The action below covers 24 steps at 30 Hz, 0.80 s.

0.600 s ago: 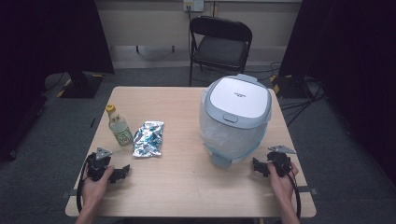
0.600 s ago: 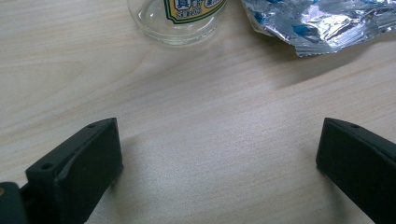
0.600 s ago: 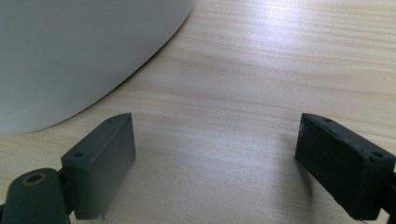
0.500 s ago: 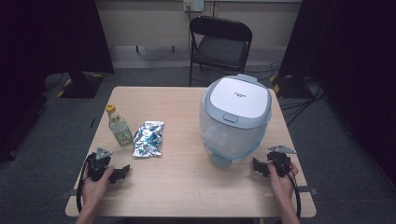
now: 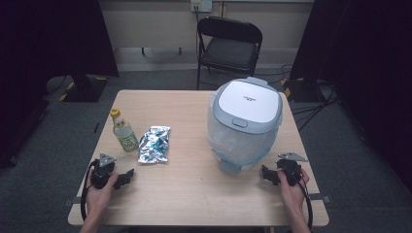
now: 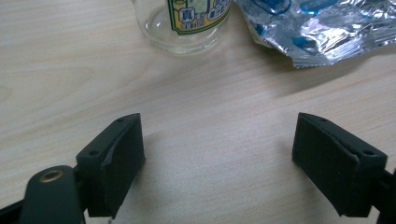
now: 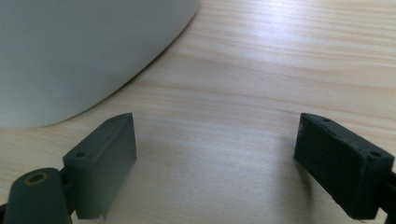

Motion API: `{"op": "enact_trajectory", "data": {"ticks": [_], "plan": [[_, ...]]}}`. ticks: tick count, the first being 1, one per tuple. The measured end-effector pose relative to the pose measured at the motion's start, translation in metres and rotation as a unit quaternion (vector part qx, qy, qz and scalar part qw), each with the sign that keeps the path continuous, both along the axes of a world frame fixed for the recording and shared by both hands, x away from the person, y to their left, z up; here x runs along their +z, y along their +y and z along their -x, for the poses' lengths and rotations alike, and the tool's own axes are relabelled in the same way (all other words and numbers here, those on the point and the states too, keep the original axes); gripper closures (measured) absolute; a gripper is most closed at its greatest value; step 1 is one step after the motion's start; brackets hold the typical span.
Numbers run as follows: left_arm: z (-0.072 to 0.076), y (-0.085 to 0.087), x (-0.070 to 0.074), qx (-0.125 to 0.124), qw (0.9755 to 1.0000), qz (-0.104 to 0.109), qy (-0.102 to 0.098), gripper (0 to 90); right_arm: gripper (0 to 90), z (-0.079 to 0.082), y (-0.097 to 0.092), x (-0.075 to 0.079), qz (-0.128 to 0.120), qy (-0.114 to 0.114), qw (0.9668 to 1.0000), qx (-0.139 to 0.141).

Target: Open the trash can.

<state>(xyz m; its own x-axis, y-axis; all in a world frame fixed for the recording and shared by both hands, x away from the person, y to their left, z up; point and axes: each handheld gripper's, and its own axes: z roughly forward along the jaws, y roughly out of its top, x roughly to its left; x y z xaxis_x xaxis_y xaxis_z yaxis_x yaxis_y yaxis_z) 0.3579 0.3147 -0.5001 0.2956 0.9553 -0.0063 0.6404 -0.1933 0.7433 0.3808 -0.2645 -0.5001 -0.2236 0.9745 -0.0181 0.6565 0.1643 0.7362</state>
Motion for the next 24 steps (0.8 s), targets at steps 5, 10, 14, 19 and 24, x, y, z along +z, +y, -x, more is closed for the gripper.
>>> {"op": "enact_trajectory", "data": {"ticks": [5,10,14,19,24], "plan": [[0.006,-0.005,0.006,-0.001,0.9999,0.005,-0.009,16.0,13.6,-0.001,0.003,0.001,-0.003,0.003,1.0,0.001],[0.014,-0.011,0.018,-0.016,0.9991,0.016,-0.036,16.3,13.7,0.0,0.01,0.004,-0.01,0.007,0.9998,0.016],[0.016,-0.023,0.027,-0.047,0.9971,0.037,-0.047,16.3,13.8,0.0,0.011,0.009,-0.022,-0.008,0.9996,0.016],[0.007,-0.067,0.04,-0.117,0.9907,0.013,-0.067,16.2,14.4,-0.002,0.017,0.014,-0.013,-0.018,0.9996,0.016],[-0.015,-0.105,0.056,-0.158,0.985,0.026,-0.064,16.2,14.8,-0.005,0.015,0.021,-0.011,-0.025,0.9996,0.011]]}}
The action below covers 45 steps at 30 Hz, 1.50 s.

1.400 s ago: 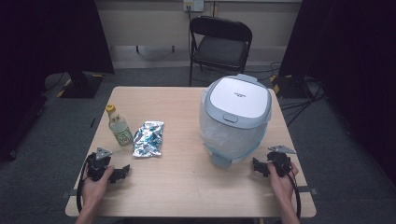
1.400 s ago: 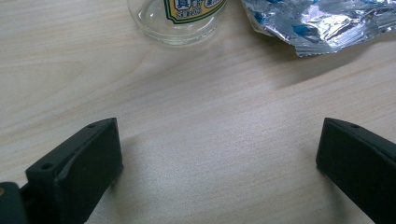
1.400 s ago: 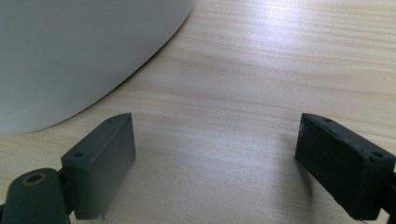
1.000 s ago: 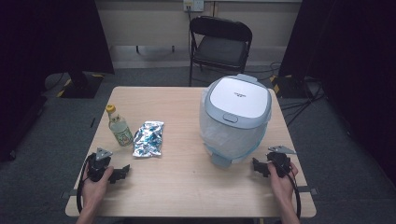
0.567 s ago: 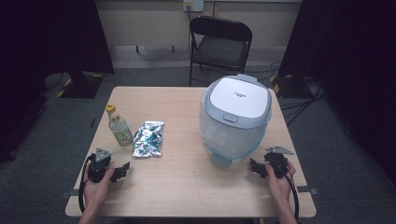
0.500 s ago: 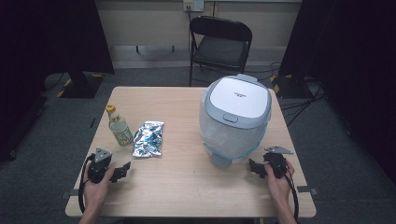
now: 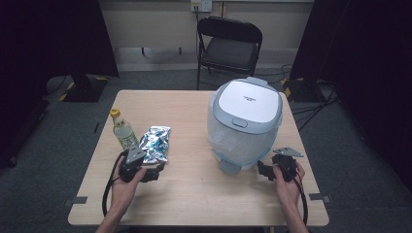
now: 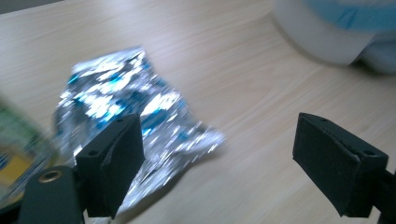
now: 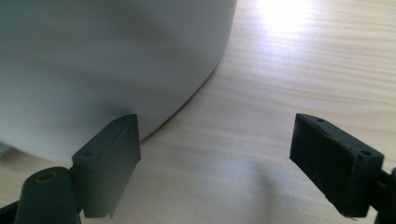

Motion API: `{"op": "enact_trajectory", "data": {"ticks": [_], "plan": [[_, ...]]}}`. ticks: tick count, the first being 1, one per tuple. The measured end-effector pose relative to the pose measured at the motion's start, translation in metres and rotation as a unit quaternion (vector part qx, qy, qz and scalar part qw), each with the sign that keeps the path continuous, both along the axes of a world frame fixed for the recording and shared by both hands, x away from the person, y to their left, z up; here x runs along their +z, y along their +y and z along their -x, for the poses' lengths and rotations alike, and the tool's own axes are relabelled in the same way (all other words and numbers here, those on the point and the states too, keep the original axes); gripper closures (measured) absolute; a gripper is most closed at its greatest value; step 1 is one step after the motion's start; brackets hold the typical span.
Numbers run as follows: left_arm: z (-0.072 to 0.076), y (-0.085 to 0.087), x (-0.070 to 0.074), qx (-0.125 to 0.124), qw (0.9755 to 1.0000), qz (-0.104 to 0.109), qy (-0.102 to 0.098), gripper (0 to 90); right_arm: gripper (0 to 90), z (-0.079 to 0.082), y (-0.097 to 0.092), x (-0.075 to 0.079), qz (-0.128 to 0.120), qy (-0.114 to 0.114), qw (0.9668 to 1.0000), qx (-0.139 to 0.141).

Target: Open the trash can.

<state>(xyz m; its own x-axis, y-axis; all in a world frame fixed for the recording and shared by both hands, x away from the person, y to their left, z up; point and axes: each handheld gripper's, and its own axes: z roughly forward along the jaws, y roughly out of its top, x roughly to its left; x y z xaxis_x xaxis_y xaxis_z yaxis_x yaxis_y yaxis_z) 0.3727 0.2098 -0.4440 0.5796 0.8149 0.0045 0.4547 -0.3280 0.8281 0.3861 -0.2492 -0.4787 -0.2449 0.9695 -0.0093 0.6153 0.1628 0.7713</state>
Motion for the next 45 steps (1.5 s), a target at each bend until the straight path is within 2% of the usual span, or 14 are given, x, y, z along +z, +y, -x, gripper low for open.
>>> {"op": "enact_trajectory", "data": {"ticks": [3,6,9,11,14,17,18,28,30,32,35,37,41,45], "plan": [[-0.017,-0.02,0.01,-0.023,0.9993,-0.017,-0.025,16.3,14.6,-0.003,-0.003,0.003,0.005,-0.002,1.0,0.0],[-0.038,-0.032,0.013,-0.025,0.9996,0.009,-0.008,16.7,16.0,-0.008,-0.004,0.009,0.008,-0.004,1.0,-0.003],[-0.054,-0.045,0.011,-0.016,0.9998,0.002,0.006,16.9,16.8,-0.014,-0.007,0.017,0.007,-0.009,0.9999,-0.009],[-0.063,-0.054,0.01,-0.032,0.9993,0.008,0.02,18.6,17.3,-0.019,-0.009,0.021,0.006,-0.013,0.9998,-0.013],[-0.073,-0.062,0.009,-0.034,0.9993,-0.003,0.017,18.5,17.0,-0.024,-0.012,0.024,0.009,-0.017,0.9997,-0.015],[-0.09,-0.068,0.005,-0.021,0.9995,0.003,0.022,18.6,17.5,-0.032,-0.014,0.026,0.006,-0.023,0.9994,-0.027],[-0.1,-0.074,0.0,-0.016,0.999,0.017,0.037,18.6,18.3,-0.038,-0.016,0.026,0.003,-0.024,0.9992,-0.031],[-0.127,-0.109,-0.007,-0.025,0.9987,0.014,0.043,18.4,29.0,-0.053,-0.017,0.02,-0.015,-0.042,0.9975,-0.054],[-0.131,-0.116,-0.005,-0.026,0.9963,0.047,0.067,18.4,31.6,-0.055,-0.016,0.019,-0.015,-0.047,0.9974,-0.053],[-0.132,-0.123,-0.002,-0.033,0.9982,0.007,0.049,17.7,34.3,-0.057,-0.016,0.017,-0.03,-0.051,0.9969,-0.052],[-0.131,-0.127,0.0,-0.041,0.9981,0.02,0.041,21.8,40.1,-0.06,-0.011,0.015,-0.037,-0.057,0.9966,-0.046],[-0.129,-0.126,0.001,-0.038,0.9987,0.013,0.029,26.9,44.8,-0.062,-0.006,0.016,-0.03,-0.059,0.997,-0.041],[-0.122,-0.118,0.0,-0.029,0.9987,0.03,0.029,30.3,48.2,-0.065,0.002,0.018,-0.019,-0.062,0.9975,-0.029],[-0.11,-0.108,0.0,-0.034,0.9993,0.014,0.005,35.2,50.4,-0.067,0.012,0.018,-0.019,-0.062,0.9979,-0.01]]}}
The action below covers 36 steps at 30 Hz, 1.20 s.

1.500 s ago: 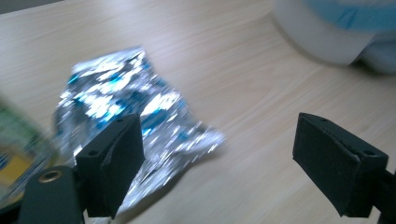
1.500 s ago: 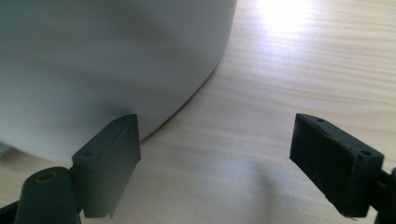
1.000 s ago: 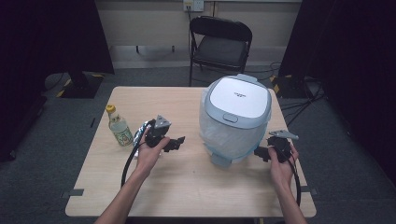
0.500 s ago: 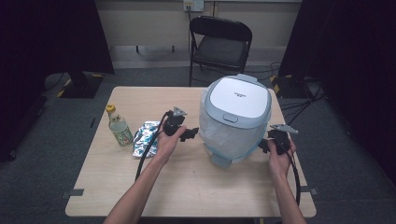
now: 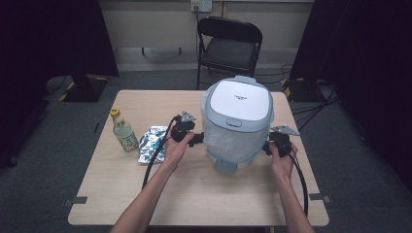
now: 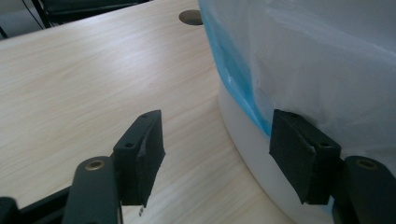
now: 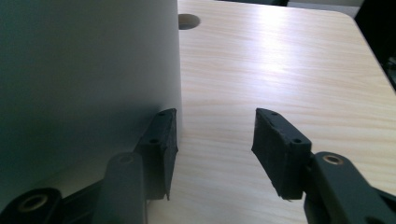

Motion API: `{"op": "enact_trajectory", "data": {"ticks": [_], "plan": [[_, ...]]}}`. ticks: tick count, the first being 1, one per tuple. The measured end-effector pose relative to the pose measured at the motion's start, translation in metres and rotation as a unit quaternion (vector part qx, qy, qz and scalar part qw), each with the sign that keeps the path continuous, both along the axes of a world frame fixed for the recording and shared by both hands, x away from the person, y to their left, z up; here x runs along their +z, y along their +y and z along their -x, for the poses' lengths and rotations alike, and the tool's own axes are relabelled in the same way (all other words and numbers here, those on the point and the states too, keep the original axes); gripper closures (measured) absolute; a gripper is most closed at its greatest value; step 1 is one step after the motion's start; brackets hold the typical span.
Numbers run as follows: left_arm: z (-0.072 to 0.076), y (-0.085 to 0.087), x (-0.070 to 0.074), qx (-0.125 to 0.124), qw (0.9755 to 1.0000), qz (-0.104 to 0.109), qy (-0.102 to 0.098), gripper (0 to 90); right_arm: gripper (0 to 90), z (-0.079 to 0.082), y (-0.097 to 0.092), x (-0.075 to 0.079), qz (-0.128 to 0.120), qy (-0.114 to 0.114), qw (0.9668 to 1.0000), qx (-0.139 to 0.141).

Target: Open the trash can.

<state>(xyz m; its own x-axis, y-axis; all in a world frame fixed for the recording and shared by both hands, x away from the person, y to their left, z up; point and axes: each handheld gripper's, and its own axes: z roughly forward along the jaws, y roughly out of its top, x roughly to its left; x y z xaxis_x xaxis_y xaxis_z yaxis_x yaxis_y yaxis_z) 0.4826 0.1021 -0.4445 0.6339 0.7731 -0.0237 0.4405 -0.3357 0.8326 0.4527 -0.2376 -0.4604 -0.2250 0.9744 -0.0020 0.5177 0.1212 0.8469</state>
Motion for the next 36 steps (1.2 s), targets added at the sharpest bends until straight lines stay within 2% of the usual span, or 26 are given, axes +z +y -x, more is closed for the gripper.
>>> {"op": "enact_trajectory", "data": {"ticks": [2,6,8,9,10,11,12,13,14,16,17,18,20,22,23,24,25,27,29,31,36], "plan": [[0.005,0.006,-0.003,0.001,0.9997,0.023,0.008,35.5,50.7,0.0,0.004,0.0,-0.001,0.0,1.0,0.008],[0.011,0.014,-0.003,-0.001,0.9999,0.014,0.007,34.2,50.8,-0.002,0.01,0.001,-0.007,0.007,0.9998,0.016],[0.007,0.018,-0.002,0.007,0.9999,0.003,0.011,26.2,50.4,-0.003,0.013,0.003,-0.002,0.011,0.9997,0.02],[0.003,0.019,-0.003,0.022,0.9995,0.005,0.022,23.6,48.8,-0.003,0.014,0.003,-0.004,0.012,0.9996,0.024],[0.0,0.021,-0.003,0.038,0.9986,0.014,0.035,23.5,45.5,-0.004,0.015,0.002,-0.007,0.012,0.9996,0.025],[-0.004,0.021,-0.004,0.045,0.9984,0.014,0.03,25.1,42.4,-0.005,0.016,0.002,-0.011,0.012,0.9995,0.027],[-0.009,0.021,-0.005,0.041,0.9989,0.001,0.021,26.2,40.6,-0.005,0.017,0.0,-0.016,0.011,0.9994,0.03],[-0.012,0.022,-0.006,0.038,0.9989,-0.005,0.025,26.7,40.1,-0.006,0.018,0.0,-0.021,0.011,0.9992,0.033],[-0.015,0.023,-0.007,0.043,0.9986,0.003,0.029,26.6,40.0,-0.007,0.019,-0.001,-0.024,0.01,0.9991,0.033],[-0.017,0.025,-0.007,0.037,0.9989,0.017,0.022,29.8,40.4,-0.009,0.021,-0.002,-0.029,0.009,0.999,0.033],[-0.017,0.025,-0.007,0.037,0.9989,0.017,0.022,31.0,40.4,-0.009,0.021,-0.002,-0.029,0.009,0.999,0.033],[-0.016,0.026,-0.006,0.029,0.9991,0.016,0.025,34.7,46.0,-0.01,0.023,-0.002,-0.031,0.007,0.9987,0.039],[-0.011,0.023,-0.003,0.024,0.9997,-0.002,0.011,44.6,51.2,-0.01,0.026,-0.002,-0.025,0.002,0.9987,0.045],[-0.006,0.018,-0.001,0.023,0.9996,-0.013,0.001,54.7,60.0,-0.01,0.028,-0.001,-0.026,0.002,0.9981,0.055],[-0.004,0.016,-0.001,0.028,0.9995,-0.015,-0.001,57.5,61.3,-0.009,0.029,-0.001,-0.028,0.003,0.9981,0.055],[-0.003,0.017,-0.001,0.023,0.9995,-0.021,-0.002,57.6,64.4,-0.009,0.029,-0.001,-0.029,0.004,0.998,0.056],[-0.001,0.017,-0.001,0.024,0.9995,-0.018,-0.003,58.2,66.0,-0.009,0.03,0.0,-0.034,0.009,0.9976,0.06],[0.003,0.018,-0.002,0.026,0.9995,-0.018,-0.005,59.7,66.4,-0.008,0.03,0.0,-0.032,0.012,0.9972,0.067],[0.009,0.018,-0.001,0.024,0.9991,-0.032,-0.011,62.0,67.3,-0.006,0.031,0.0,-0.034,0.015,0.9964,0.076],[0.015,0.018,-0.001,0.022,0.999,-0.037,-0.013,63.5,69.6,-0.005,0.033,0.001,-0.03,0.016,0.9962,0.08],[0.028,0.028,-0.003,0.019,0.9996,-0.023,-0.005,63.9,71.3,0.0,0.038,0.001,-0.035,0.02,0.995,0.091]]}}
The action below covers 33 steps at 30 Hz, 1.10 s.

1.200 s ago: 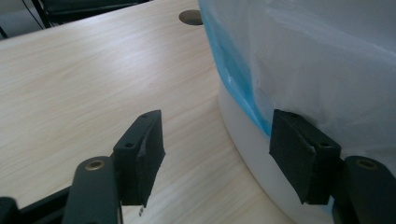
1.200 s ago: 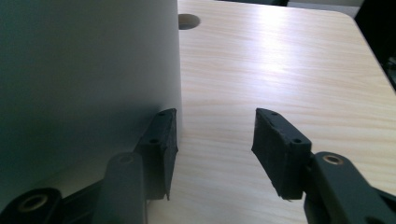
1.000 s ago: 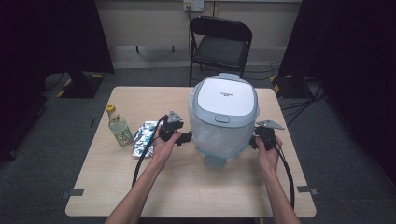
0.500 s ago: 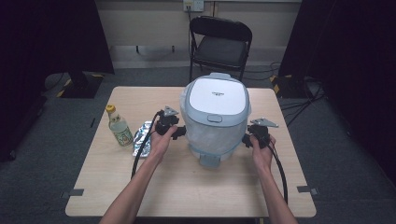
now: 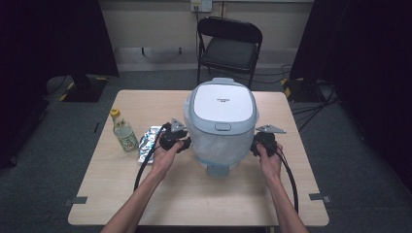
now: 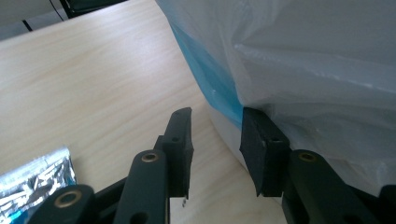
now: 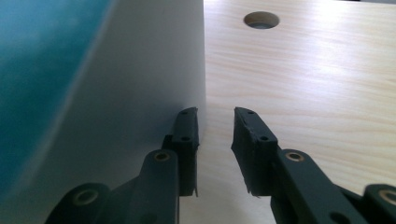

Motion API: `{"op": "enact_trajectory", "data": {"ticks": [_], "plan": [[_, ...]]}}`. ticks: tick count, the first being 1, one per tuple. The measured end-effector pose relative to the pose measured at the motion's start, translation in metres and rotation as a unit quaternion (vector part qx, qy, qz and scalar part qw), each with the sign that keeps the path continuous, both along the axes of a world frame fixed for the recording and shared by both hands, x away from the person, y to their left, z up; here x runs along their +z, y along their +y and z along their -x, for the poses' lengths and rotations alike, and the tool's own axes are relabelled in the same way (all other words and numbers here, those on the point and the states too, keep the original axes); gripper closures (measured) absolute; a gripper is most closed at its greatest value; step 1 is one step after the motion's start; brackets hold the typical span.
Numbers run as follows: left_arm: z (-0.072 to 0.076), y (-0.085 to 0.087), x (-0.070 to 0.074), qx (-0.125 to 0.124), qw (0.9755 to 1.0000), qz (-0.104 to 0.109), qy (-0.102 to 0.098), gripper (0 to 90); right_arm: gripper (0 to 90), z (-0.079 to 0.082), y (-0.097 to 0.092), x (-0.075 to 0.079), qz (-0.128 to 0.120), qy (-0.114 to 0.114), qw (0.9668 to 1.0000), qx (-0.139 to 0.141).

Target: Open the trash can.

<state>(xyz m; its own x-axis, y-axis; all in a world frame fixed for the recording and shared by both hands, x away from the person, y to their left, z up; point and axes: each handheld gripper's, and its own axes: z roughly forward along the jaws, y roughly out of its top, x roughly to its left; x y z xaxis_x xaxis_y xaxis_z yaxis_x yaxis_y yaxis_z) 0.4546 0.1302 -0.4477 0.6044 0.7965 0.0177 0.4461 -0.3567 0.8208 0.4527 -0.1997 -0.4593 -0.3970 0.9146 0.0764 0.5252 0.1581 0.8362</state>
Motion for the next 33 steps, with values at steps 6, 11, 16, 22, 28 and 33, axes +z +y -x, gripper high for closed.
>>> {"op": "enact_trajectory", "data": {"ticks": [6,11,16,22,28,33], "plan": [[0.011,0.004,-0.003,0.007,0.9998,0.02,0.001,66.8,77.0,0.008,0.004,0.002,-0.008,0.005,0.9998,0.018],[0.023,0.006,-0.003,0.004,0.9999,0.013,-0.005,69.9,77.0,0.02,0.004,0.005,-0.008,0.002,0.9997,0.024],[0.03,0.009,-0.004,0.008,0.9998,-0.001,-0.018,67.0,75.9,0.028,0.007,0.007,-0.008,0.001,0.9995,0.031],[0.018,0.023,-0.012,0.042,0.9986,-0.032,-0.001,35.9,24.6,0.02,-0.002,0.007,0.024,-0.008,0.9996,-0.008],[-0.004,0.031,-0.016,0.084,0.9962,-0.005,0.024,35.1,23.1,-0.003,-0.007,0.008,0.025,-0.009,0.9989,-0.039],[-0.022,0.022,-0.009,0.082,0.9962,0.021,0.019,33.5,26.6,-0.019,-0.001,0.008,0.007,-0.029,0.9982,-0.052]]}}
